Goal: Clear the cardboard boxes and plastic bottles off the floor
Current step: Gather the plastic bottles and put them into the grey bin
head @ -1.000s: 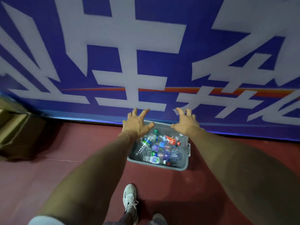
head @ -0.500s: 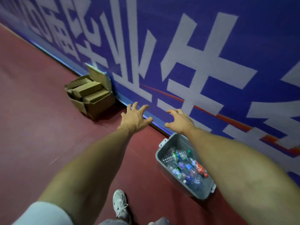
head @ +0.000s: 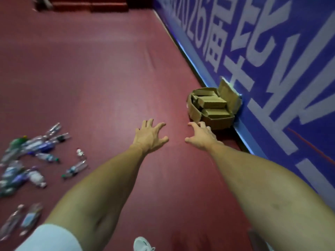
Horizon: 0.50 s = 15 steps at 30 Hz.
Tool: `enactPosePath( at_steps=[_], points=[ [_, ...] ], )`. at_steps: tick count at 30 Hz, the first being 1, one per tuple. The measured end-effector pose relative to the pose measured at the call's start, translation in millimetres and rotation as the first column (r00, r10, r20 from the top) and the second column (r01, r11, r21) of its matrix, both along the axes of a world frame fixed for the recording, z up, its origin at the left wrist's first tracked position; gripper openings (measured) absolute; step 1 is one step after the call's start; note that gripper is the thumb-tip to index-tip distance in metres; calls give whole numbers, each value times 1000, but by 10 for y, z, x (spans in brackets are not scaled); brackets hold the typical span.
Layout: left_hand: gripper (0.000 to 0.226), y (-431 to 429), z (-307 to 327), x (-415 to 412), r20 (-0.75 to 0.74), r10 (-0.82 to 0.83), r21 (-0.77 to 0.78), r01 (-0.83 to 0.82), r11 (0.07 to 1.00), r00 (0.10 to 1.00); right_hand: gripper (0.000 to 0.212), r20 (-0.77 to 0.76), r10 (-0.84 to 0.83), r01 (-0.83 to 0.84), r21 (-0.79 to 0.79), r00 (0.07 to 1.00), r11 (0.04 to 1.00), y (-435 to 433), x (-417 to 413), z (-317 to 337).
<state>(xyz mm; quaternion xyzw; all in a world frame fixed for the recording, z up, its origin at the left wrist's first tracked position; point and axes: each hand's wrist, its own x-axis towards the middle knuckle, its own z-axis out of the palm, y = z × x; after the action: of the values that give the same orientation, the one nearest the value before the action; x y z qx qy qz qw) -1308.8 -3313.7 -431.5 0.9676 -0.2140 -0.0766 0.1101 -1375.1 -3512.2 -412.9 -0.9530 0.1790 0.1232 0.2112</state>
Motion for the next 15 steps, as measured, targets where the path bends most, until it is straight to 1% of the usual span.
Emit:
enactPosePath(
  at_steps=[3, 7, 12, 15],
  points=[
    [64, 956, 10, 343, -6, 179, 4, -179, 984, 984, 68, 23, 170, -170, -12, 985, 985, 863, 669, 55],
    [65, 2109, 11, 550, -27, 389, -15, -389, 921, 921, 69, 12, 367, -366, -27, 930, 930, 1936, 1328, 155],
    [63, 3303, -49, 620, -70, 621, -84, -625, 776, 781, 67, -4, 587, -586, -72, 809, 807, 3172, 1923, 129],
    [62, 3937, -137, 550, -97, 724, -73, -731, 679, 683, 71, -40, 691, -692, -63, 721, 719, 3883, 2154, 10]
  ],
)
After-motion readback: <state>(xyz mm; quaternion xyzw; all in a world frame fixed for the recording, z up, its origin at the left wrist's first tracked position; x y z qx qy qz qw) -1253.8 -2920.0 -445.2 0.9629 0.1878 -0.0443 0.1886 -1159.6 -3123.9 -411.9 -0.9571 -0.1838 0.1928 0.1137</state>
